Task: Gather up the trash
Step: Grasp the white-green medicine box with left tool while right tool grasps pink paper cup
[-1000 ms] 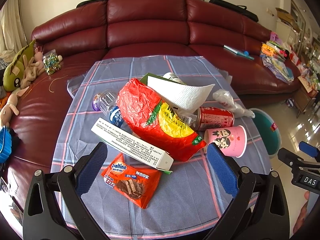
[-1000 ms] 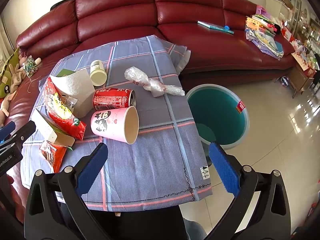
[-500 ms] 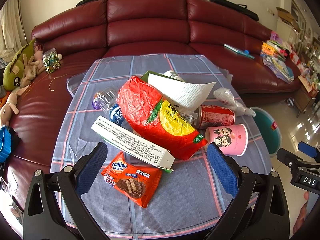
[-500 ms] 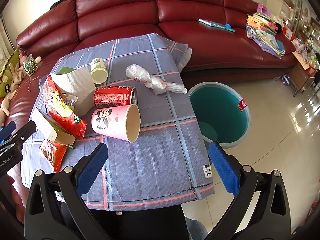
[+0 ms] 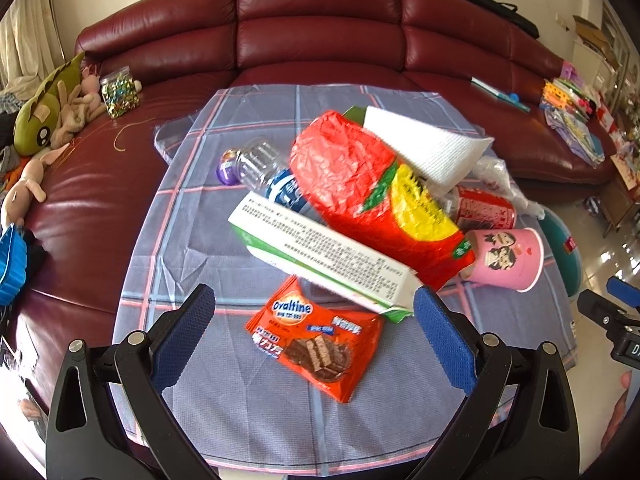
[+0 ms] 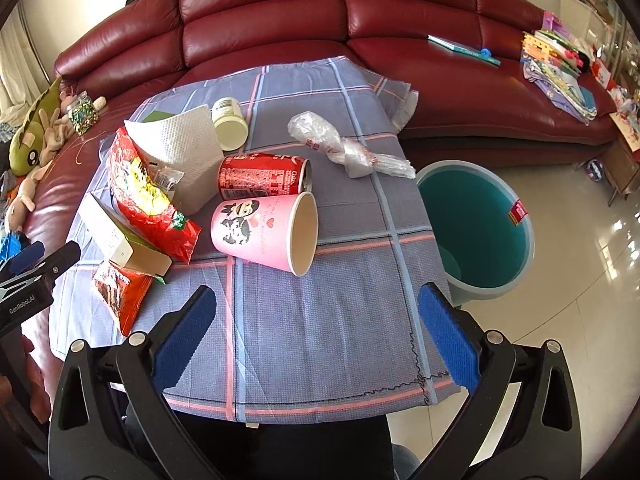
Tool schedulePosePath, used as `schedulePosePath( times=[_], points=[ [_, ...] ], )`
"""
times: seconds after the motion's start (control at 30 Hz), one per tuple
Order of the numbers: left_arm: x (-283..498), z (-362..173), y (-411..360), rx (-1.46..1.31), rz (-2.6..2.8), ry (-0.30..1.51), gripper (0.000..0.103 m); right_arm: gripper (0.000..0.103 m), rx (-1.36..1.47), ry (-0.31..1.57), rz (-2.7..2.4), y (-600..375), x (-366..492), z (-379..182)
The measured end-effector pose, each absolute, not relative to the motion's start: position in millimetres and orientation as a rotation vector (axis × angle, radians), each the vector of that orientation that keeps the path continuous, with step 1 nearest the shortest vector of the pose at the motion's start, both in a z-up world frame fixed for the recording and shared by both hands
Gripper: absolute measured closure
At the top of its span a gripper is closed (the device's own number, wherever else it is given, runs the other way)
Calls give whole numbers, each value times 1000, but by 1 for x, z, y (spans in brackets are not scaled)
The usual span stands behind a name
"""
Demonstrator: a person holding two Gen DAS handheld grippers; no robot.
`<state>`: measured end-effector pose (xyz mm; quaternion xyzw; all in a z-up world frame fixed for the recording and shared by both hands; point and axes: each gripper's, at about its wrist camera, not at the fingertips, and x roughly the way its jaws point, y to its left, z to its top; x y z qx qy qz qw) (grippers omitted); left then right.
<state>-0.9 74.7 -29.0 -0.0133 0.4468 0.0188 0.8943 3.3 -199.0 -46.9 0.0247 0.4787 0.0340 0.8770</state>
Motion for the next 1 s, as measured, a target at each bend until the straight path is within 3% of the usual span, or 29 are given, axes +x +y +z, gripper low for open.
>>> schedulePosePath(
  times=[0.2,0.63,1.0],
  points=[
    [3,-62,103,-118,48,1041,4,6,42,1065,134,-180,11,-67],
    [65,-56,78,-222,25,1073,4,6,98,1147,122,-194,25,-95],
    [60,-86,94,-218,79,1155,8,6,123,1153,132,-202,42,-103]
  ],
)
